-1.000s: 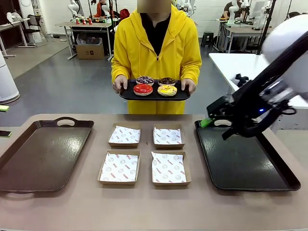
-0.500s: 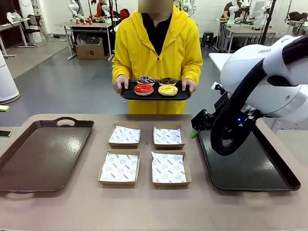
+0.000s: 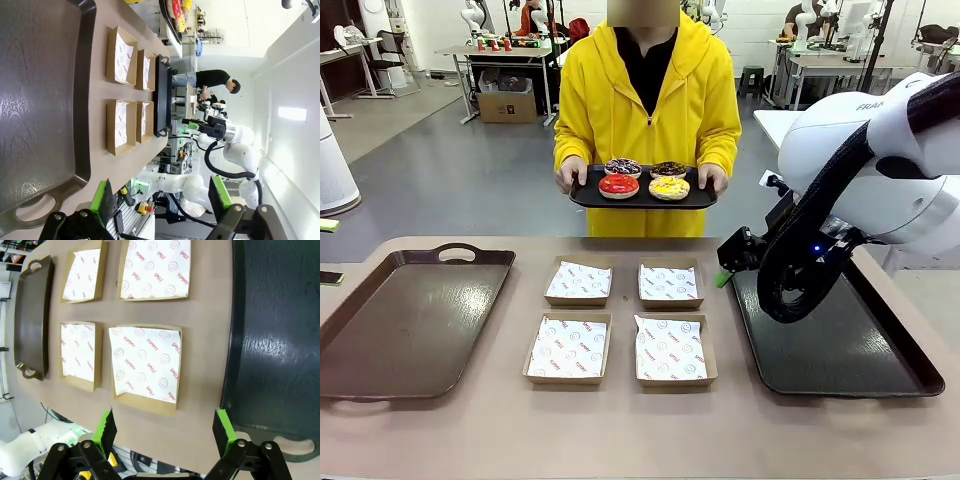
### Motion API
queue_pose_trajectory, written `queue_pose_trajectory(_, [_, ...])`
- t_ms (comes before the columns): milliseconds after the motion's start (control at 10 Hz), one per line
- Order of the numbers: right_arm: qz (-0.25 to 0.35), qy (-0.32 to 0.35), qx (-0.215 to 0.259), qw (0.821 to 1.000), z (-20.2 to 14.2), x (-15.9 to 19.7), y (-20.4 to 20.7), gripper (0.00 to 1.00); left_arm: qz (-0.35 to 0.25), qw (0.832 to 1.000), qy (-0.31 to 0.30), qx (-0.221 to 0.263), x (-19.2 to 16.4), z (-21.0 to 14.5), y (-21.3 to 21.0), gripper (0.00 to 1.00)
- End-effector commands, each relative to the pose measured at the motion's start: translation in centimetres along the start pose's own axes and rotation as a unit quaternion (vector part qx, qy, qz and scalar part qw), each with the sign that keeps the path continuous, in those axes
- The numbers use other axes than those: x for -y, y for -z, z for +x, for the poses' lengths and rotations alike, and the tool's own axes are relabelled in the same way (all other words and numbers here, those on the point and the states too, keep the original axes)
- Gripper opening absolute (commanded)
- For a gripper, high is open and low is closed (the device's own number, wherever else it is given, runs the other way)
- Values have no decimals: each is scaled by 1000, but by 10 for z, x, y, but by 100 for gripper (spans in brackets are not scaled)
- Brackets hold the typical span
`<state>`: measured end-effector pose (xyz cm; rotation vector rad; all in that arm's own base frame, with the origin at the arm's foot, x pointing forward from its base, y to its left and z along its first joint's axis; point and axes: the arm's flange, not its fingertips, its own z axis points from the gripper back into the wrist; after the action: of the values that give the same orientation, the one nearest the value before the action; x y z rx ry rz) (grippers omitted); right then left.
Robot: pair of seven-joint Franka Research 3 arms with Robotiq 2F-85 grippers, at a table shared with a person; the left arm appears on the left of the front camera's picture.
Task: Individually package the donuts and arrange them on the tray.
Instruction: Pick up one Paper togo box.
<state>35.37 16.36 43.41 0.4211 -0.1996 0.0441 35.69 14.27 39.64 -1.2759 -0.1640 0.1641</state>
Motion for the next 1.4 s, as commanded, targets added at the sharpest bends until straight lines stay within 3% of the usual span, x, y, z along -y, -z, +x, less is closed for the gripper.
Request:
queue_pose_trajectory(0, [4, 2, 1, 1000, 1, 1, 0, 100, -6, 1000, 4, 1, 1, 0, 0, 100])
queue_pose_trajectory(100, [0, 0, 0, 1000, 0, 0, 0, 100, -6, 1000, 4, 1, 1, 0, 0, 100])
queue_pose_trajectory(300, [-74, -1, -62, 995, 2, -23, 30, 100, -6, 1000, 4, 1, 1, 0, 0, 100])
queue_pose_trajectory(600, [-141, -9, -83, 986, 6, -43, 71, 100, -6, 1000, 4, 1, 1, 0, 0, 100])
queue_pose_trajectory(1300, [-180, -10, -60, 982, 17, -58, 132, 100, -6, 1000, 4, 1, 1, 0, 0, 100])
